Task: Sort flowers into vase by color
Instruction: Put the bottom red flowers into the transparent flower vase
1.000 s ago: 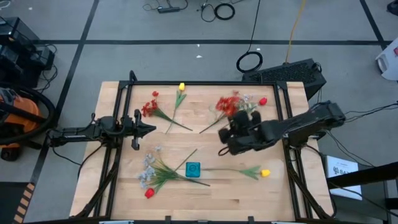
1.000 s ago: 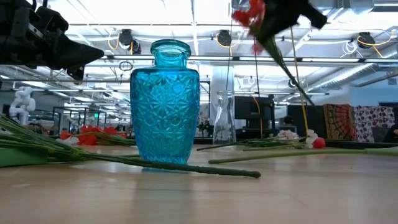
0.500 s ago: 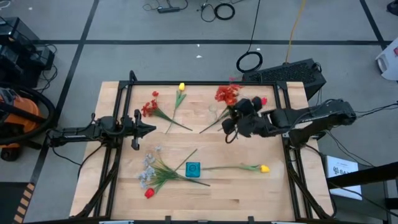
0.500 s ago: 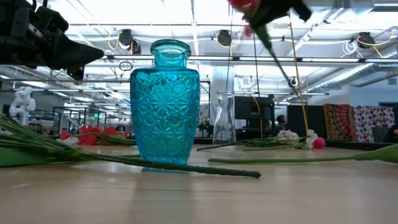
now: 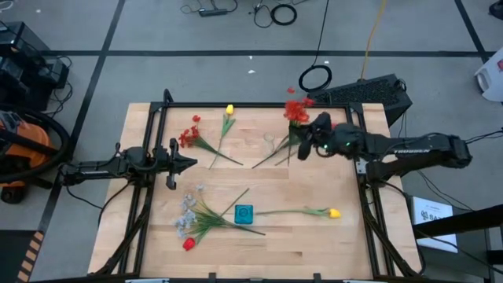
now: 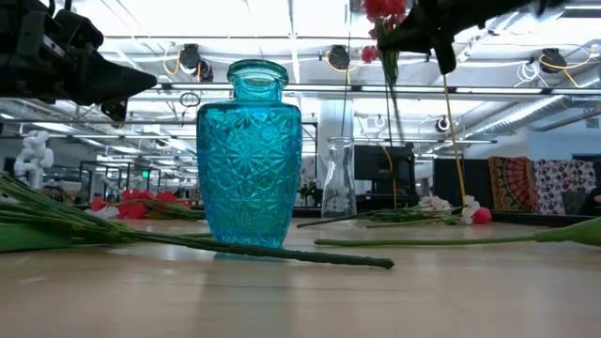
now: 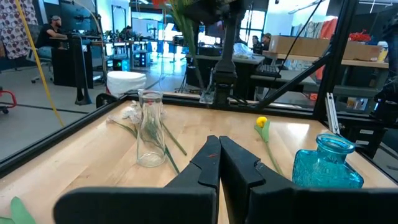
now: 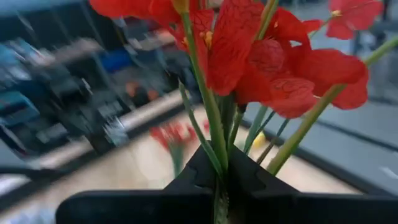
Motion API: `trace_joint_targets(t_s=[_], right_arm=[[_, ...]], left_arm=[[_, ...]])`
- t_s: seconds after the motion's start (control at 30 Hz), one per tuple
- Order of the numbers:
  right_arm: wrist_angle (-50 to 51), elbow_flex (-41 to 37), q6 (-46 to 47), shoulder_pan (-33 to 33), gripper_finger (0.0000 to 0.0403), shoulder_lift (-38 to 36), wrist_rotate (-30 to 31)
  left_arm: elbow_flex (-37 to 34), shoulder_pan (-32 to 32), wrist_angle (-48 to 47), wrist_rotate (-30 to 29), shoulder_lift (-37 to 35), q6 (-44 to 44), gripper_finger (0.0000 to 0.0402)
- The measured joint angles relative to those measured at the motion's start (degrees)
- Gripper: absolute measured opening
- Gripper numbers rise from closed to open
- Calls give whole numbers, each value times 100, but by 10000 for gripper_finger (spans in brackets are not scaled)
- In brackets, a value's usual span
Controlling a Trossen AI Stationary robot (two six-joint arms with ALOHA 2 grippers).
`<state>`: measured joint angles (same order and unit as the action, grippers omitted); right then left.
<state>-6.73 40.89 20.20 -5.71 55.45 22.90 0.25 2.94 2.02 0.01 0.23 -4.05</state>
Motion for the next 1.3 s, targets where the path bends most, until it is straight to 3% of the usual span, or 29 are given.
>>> trace_joint_targets(t_s=[0.23,0.5,1.3], right_arm=[[-1837,-466,-590,-1010,0,-77,-1466],[-3032,-466,-764,-1641,0,473,-2339],[-3678,-464,-1151,-1858,0,1895,-2490]], left_arm=[[2,0,2,0,0,0,9],[1,0,0,0,0,0,9],[0,0,0,0,0,0,9]])
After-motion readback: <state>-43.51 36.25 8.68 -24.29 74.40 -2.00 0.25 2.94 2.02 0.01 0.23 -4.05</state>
